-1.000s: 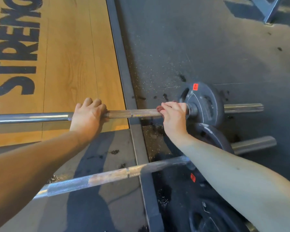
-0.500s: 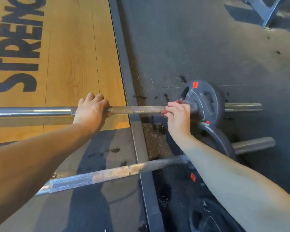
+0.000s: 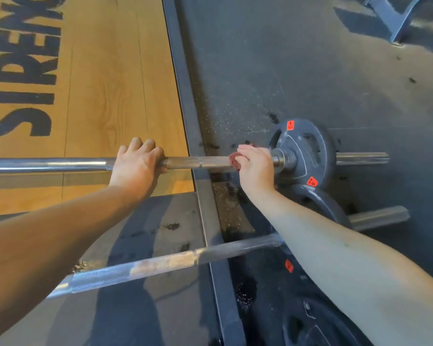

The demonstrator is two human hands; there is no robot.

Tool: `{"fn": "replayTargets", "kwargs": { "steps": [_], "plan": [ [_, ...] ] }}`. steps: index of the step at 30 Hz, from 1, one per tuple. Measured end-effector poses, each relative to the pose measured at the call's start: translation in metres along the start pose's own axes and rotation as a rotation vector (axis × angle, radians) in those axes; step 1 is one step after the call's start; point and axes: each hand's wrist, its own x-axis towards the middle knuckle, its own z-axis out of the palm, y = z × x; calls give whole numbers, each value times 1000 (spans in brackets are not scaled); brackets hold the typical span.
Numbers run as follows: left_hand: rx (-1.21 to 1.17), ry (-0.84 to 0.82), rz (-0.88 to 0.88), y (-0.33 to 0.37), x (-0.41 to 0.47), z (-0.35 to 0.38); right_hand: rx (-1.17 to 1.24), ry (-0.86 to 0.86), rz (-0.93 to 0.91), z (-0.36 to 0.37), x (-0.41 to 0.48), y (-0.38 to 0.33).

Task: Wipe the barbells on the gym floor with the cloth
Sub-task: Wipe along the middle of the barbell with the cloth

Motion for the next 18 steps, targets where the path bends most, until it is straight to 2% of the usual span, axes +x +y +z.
{"fn": "replayTargets", "kwargs": {
  "steps": [4, 7, 11, 14, 18],
  "plan": [
    [0, -2, -11, -4, -2, -1, 88, -125, -138, 42, -8, -55],
    [-17, -12, -24, -7, -2, -4, 80, -213, -195, 28, 3, -37],
    [-17, -29, -16, -1, 0, -2, 5, -54, 45, -7, 9, 11],
    [12, -28, 3, -3, 1, 0, 1, 72, 178, 3, 3, 1],
    [-10, 8, 22, -9, -2, 0, 89, 22, 101, 44, -19, -51]
  ]
}}
